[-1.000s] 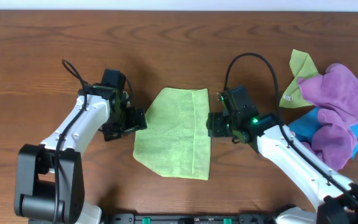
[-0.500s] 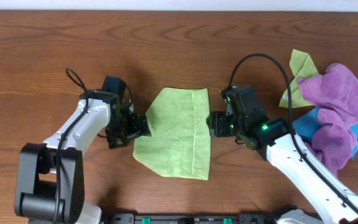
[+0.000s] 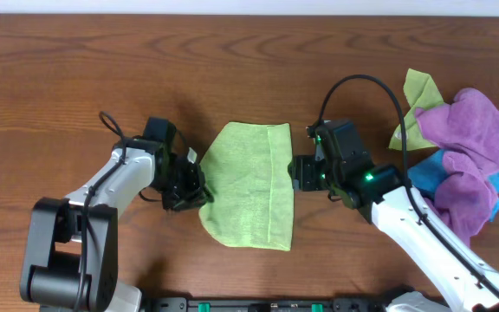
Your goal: Fold the cloth
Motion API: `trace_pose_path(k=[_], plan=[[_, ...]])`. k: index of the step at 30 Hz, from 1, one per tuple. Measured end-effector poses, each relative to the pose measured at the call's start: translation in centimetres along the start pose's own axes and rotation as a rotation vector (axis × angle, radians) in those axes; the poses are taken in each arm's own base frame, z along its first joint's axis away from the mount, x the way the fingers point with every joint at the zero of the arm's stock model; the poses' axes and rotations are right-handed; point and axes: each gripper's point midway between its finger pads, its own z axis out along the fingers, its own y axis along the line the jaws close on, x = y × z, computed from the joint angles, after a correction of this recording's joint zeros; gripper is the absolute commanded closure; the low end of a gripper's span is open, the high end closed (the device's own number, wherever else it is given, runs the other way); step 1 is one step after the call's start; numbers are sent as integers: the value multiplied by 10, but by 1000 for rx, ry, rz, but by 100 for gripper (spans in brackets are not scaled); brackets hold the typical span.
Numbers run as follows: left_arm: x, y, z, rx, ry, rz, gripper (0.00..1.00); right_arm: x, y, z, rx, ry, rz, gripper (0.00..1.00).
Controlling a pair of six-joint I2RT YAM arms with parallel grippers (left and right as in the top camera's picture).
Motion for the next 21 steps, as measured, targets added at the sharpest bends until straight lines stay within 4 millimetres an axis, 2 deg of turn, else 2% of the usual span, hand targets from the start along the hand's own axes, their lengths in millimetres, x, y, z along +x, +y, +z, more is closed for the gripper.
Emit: trace_pose_path(k=[4,8,11,12,13,14,16,17,21], plan=[[9,-16,-1,95,52,-17,94,0,0,0,0,0,0,36],[29,-27,-12,132,151,-103,94,1,0,0,2,4,1,36],[21,-50,-30,163,138,-80,93,2,-1,0,3,8,1,36],[18,-56,-35,171,127,-67,88,2,-1,0,3,7,1,37],[14,-63,-40,183,113,-50,76,2,-1,0,3,7,1,37],[11,-67,-43,188,104,-37,71,2,-1,0,3,8,1,37],[5,-77,-48,206,81,-11,65,2,-1,0,3,7,1,37],[4,-79,-48,212,74,-3,57,2,-1,0,3,8,1,37],[-1,-84,-48,228,58,9,45,2,-1,0,3,8,1,38]])
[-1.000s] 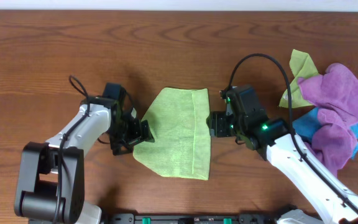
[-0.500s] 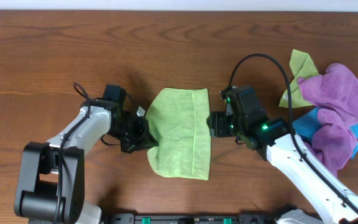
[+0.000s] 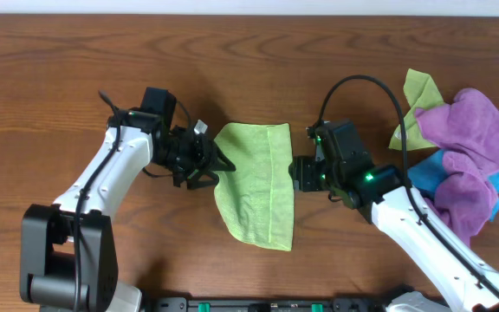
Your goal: Fold the cloth
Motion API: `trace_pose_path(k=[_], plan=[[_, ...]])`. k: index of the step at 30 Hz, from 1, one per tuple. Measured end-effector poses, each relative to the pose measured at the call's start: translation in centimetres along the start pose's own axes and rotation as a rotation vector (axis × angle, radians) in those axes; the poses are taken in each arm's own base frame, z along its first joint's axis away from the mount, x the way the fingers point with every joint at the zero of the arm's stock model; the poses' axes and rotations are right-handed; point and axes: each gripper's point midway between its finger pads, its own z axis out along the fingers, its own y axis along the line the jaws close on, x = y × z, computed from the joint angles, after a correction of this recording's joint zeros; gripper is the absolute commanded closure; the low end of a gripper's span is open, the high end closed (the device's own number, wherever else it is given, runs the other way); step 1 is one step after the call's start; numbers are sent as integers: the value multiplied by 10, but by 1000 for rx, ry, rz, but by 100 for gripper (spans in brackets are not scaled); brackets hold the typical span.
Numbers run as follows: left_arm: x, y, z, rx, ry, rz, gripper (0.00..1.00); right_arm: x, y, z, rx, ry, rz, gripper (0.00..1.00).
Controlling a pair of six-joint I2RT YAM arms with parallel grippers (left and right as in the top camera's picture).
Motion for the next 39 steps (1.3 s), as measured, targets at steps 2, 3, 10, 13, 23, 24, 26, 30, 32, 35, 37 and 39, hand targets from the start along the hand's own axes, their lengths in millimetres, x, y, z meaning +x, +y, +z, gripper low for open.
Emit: trace_pose_path(k=[2,3,10,13,23,24,26,30,32,35,37,39], plan=[[-3,-2,0,10,-11,4,43,1,0,0,1,3,0,38],[-7,-5,0,19,-24,15,42,1,-1,0,2,5,1,38],[-32,-50,11,120,-123,148,37,2,-1,0,4,10,1,38],[-28,-56,20,114,-116,163,37,6,-3,0,11,25,3,38],[-13,1,13,-102,-81,50,33,18,-8,-1,30,75,9,37],[-11,9,11,-134,-76,40,30,19,-8,-1,30,76,8,37],[-3,21,9,-190,-55,17,30,19,-8,-1,30,76,7,37],[2,32,13,-250,-48,42,36,19,-8,-1,30,76,1,39],[5,37,22,-256,-38,61,37,19,-8,-1,30,76,0,39],[5,39,30,-242,-39,85,36,19,-8,-1,30,76,0,39],[0,37,33,-226,-55,106,36,19,-8,-1,30,76,0,39],[-3,40,36,-216,-67,121,36,19,-8,-1,30,76,0,39]])
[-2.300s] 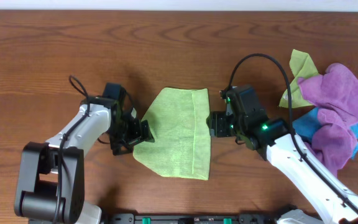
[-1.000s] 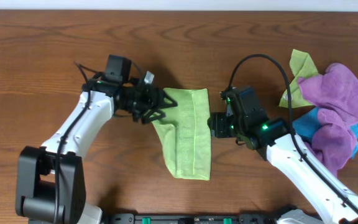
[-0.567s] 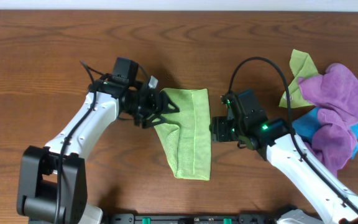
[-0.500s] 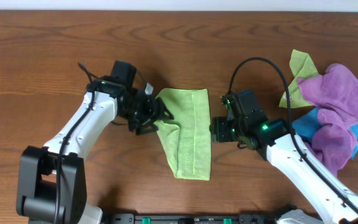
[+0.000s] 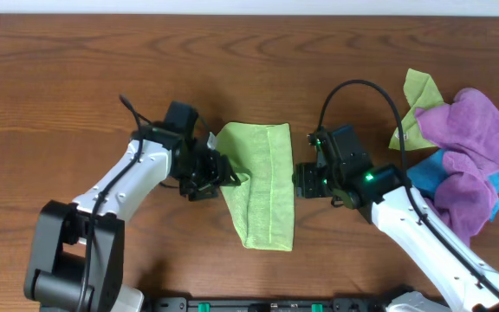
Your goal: Fold the cloth
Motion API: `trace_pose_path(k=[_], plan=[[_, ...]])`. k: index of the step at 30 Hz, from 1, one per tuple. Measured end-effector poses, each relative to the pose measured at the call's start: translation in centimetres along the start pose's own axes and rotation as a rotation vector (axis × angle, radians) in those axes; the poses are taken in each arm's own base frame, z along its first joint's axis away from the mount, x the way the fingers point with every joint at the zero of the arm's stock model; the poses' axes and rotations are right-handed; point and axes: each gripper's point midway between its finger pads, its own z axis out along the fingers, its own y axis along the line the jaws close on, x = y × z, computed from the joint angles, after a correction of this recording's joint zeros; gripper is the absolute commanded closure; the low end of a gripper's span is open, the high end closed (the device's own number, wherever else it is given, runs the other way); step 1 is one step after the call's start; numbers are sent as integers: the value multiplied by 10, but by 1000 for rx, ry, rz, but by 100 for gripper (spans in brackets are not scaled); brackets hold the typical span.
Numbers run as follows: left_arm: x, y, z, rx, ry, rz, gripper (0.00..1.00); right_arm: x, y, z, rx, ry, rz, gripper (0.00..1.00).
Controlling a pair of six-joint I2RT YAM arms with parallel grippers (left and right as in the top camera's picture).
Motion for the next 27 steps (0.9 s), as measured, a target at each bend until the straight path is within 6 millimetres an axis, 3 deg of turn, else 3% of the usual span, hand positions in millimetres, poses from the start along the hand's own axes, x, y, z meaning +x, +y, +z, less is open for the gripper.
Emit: trace_pose_path(k=[6,15,27], plan=[[10,5,19,36,19,26,39,0,0,0,0,1,0,39],[9,-13,26,76,3,87,39,0,0,0,0,0,0,39],[11,-3,28,12,0,71,40,0,0,0,-1,0,0,39]])
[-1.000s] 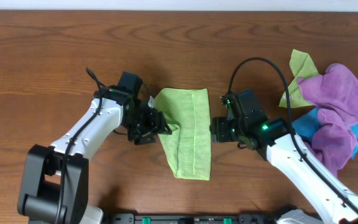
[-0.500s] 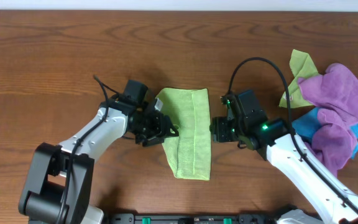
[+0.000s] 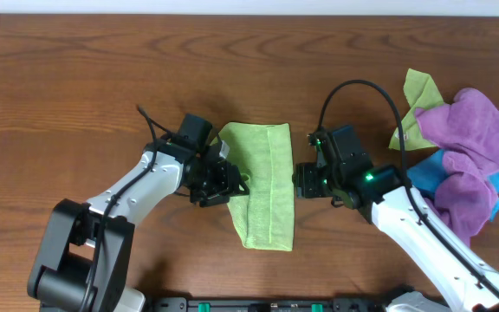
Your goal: Fold the cloth
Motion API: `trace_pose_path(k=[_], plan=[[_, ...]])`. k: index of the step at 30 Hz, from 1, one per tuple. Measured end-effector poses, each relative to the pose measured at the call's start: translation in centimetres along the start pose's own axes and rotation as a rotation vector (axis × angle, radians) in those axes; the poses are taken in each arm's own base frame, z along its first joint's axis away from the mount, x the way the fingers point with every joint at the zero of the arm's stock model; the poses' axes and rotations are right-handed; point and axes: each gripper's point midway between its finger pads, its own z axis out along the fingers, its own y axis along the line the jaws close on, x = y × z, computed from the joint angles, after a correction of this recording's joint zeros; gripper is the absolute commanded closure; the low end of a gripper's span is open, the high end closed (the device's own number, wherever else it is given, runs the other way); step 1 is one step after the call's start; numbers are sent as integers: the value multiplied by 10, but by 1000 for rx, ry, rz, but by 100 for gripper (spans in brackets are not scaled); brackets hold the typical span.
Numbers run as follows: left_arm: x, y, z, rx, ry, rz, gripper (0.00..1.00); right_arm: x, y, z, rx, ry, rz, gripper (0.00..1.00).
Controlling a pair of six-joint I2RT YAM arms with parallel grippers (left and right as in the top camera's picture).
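Observation:
The green cloth [image 3: 267,186] lies mid-table as a tall narrow shape, its left side drawn in toward the middle. My left gripper [image 3: 235,182] is at the cloth's left edge, shut on the edge it has drawn in. My right gripper [image 3: 299,180] rests against the cloth's straight right edge. The overhead view does not show how its jaws stand.
A pile of other cloths sits at the right: a purple one [image 3: 466,139], a light green one [image 3: 418,104] and a blue one [image 3: 431,178]. The right arm's black cable [image 3: 353,82] loops above the wrist. The table's back edge runs along the top.
My left gripper has shifted slightly to the right and a little lower with the cloth's left edge. The cloth looks almost the same. The right gripper has stayed put.
At first the cloth lay wide, with my left gripper at its lower left edge. Then the gripper was higher up and the cloth's left side had drawn in. By now the left edge sits near the middle and the cloth is much narrower. The right gripper has stayed at the right edge throughout.

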Motion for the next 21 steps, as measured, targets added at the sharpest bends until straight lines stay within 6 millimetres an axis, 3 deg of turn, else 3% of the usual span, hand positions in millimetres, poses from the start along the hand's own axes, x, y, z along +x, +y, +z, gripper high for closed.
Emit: trace_pose_path(k=[4,6,7,8,15,18,21], plan=[[-1,4,2,-32,-12,8,38,0,0,0,0,0,0,39],[0,3,4,-47,-14,24,44,0,0,0,0,0,0,39],[2,0,7,-51,-12,41,56,0,0,0,0,0,0,39],[4,-2,9,-55,-10,53,62,0,0,0,0,0,0,39],[2,-1,10,-69,-23,63,92,0,0,0,1,0,0,39],[2,-1,10,-70,-23,64,92,0,0,0,0,0,0,39],[3,0,10,-73,-20,64,79,0,0,0,0,0,0,39]])
